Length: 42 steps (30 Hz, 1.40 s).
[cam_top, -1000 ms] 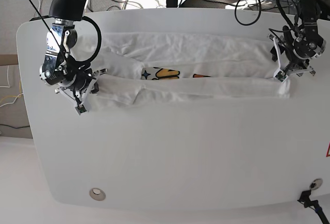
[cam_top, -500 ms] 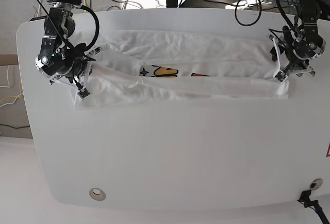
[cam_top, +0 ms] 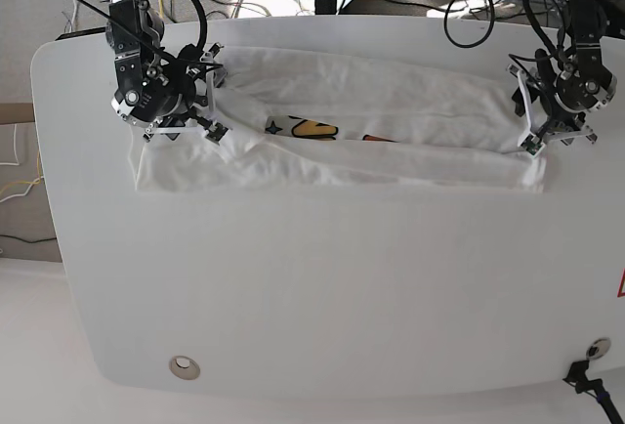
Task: Fold the T-shirt properly
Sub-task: 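Release the strip end and raise the right gripper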
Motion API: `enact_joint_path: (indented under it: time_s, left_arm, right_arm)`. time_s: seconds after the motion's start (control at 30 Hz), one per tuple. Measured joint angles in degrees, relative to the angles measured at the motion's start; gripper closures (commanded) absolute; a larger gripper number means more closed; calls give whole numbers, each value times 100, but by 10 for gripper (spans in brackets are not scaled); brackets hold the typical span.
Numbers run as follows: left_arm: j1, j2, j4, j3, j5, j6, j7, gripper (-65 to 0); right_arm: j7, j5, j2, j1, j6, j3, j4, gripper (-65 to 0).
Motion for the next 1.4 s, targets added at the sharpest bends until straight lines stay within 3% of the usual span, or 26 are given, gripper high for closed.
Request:
enact_joint_path:
  time_s: [0.07, 0.13, 0.23, 0.37, 0.63, 0.8, 1.1, 1.27, 1.4]
  left_arm:
    - [-2, -2, 0, 2, 2, 0, 0, -277]
    - [-2, 0, 0, 2, 0, 0, -2, -277]
    - [-2, -4, -7, 7, 0, 0, 0, -277]
    - [-17, 20, -7, 7, -7, 0, -24, -277]
    - [-13, 35, -7, 262, -13, 0, -39, -277]
    - [-4, 7, -7, 317, 0, 0, -28, -277]
    - [-2, 13, -7, 328, 0, 2, -24, -277]
    - [-20, 11, -68, 328, 15, 2, -26, -277]
    - [-254, 17, -321, 328, -7, 2, -46, -277]
  right_arm:
    - [-26, 199, 138, 55, -2, -13, -2, -475]
    - [-92, 796, 343, 247, -4, -9, -35, -475]
    - [-28, 1731, 514, 581, 0, 684, -31, -475]
    - [-96, 1792, 546, 1043, 0, 1394, -122, -475]
    - [-50, 1700, -44, 1635, -24, 1456, -1781, -475]
    - [-15, 1829, -409, 1644, -24, 1523, -1880, -475]
    - [-358, 1834, -667, 1419, -24, 1532, -1871, -475]
    - [-358, 2570, -756, 1263, -24, 1486, -1871, -475]
    - [-404, 3025, -715, 1266, -26, 1016, -1871, -475]
